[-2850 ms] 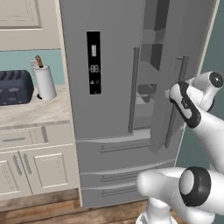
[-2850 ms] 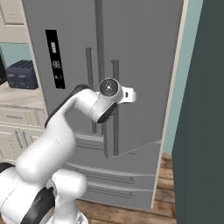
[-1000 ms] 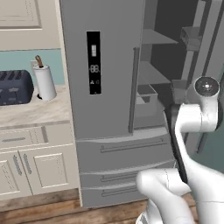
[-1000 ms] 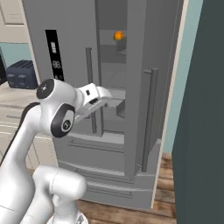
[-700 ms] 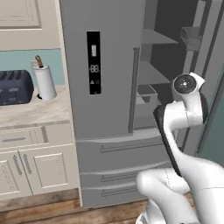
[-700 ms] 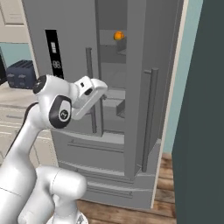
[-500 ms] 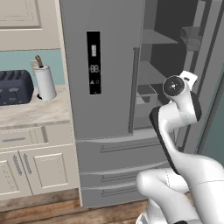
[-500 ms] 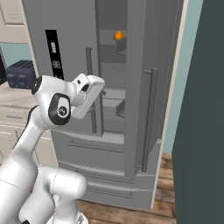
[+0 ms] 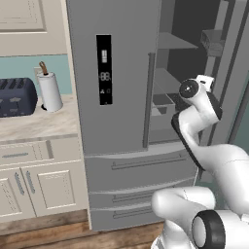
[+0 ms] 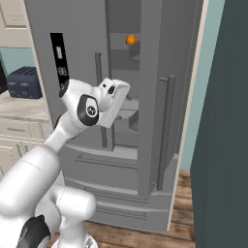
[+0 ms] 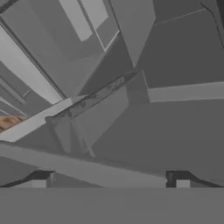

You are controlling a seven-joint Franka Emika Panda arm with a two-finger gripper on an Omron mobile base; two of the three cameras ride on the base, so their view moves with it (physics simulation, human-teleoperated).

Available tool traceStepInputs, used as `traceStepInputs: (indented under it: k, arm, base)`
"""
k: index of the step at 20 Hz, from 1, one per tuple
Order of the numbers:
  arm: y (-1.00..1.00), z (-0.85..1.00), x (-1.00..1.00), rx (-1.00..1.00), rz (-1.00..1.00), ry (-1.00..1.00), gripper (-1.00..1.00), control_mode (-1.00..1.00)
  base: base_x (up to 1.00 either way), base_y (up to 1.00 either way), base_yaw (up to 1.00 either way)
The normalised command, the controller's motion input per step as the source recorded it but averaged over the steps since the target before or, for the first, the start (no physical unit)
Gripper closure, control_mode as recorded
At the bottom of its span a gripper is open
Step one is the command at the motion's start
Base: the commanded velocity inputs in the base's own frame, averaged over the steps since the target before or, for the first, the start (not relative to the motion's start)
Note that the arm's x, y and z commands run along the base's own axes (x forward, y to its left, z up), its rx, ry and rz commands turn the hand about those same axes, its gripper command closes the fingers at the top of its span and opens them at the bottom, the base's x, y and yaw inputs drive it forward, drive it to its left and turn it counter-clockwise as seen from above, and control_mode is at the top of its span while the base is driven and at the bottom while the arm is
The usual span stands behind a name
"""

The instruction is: Retrieve the orange and peach from the fridge and place them into the bowl on the dining table.

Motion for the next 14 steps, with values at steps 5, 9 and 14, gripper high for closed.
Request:
traceStepInputs:
  k: [5, 9, 14]
  arm:
    - [-0.52, 0.12, 0.90, 0.00, 0.00, 0.27, -1.00, -1.00]
    - [-0.27, 0.00, 0.92, -0.03, 0.02, 0.15, -1.00, -1.00]
    - [-0.81, 0.00, -0.23, -0.04, -0.04, 0.02, -1.00, -1.00]
  base:
    - [0.00, 0.00, 0.00]
    - [0.00, 0.00, 0.00]
    - [0.00, 0.00, 0.00]
